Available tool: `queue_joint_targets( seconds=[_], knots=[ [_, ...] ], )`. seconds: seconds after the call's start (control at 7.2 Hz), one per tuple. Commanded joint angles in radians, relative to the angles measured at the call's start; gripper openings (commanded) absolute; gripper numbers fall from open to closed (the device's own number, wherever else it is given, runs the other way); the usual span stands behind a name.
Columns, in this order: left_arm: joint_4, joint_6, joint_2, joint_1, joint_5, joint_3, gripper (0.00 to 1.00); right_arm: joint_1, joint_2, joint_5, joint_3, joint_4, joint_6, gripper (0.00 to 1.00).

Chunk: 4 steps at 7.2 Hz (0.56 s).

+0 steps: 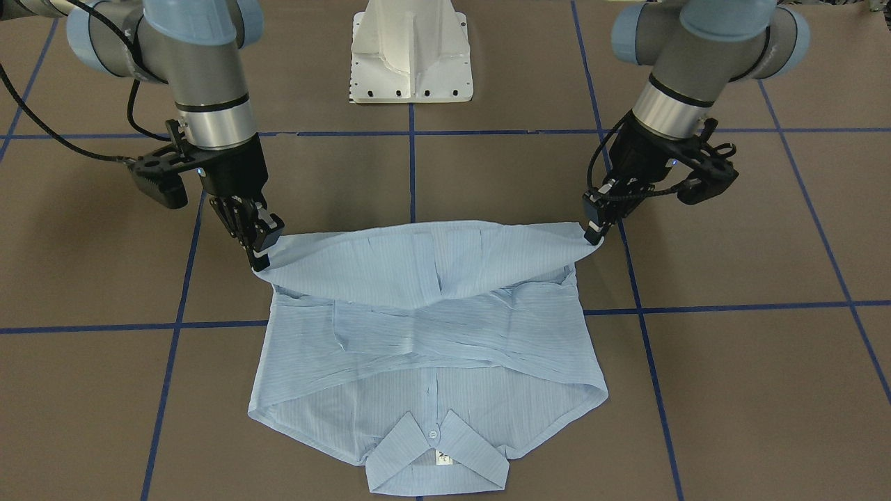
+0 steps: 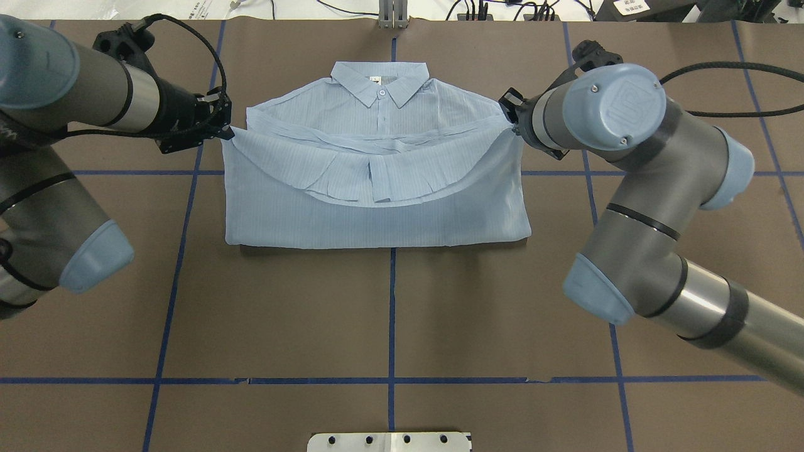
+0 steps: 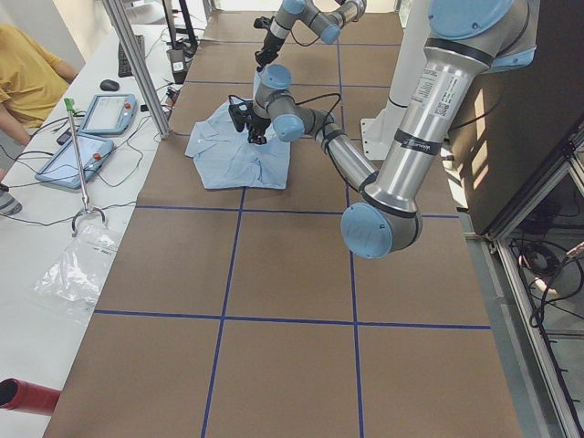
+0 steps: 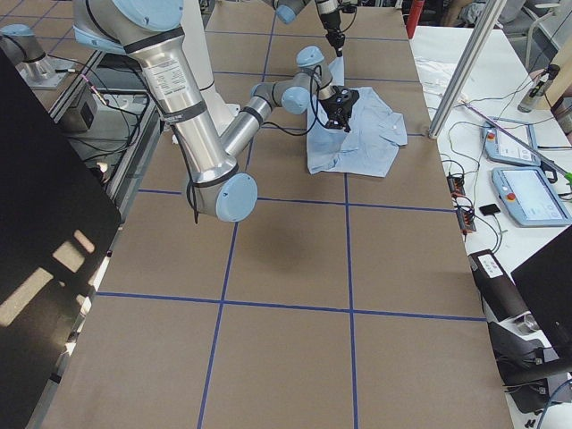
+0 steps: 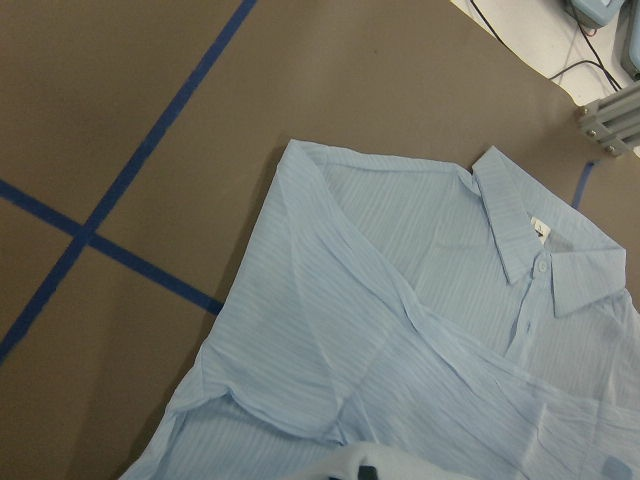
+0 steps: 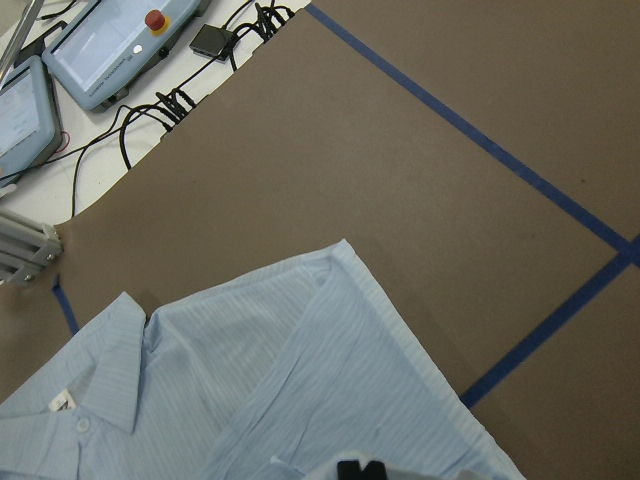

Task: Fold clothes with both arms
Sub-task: 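Lift the hem and fold it toward the collar with both grippers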

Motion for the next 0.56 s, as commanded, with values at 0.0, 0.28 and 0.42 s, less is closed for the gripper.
queue_joint_targets(
  seconds=[0.0, 0.28, 0.42],
  knots=[
    [-0.197, 0.006, -0.055, -0.035, 0.002, 0.221, 0.0, 0.044, 0.134, 0.005, -0.221, 0.002, -0.037, 0.0],
    [-0.283, 0.005, -0.108, -0.064, 0.002, 0.371, 0.0, 0.079, 0.192, 0.05, -0.38, 0.093, -0.038, 0.0],
    [-0.304, 0.005, -0.151, -0.072, 0.003, 0.446, 0.0, 0.09, 0.213, 0.052, -0.46, 0.142, -0.04, 0.0]
  ],
)
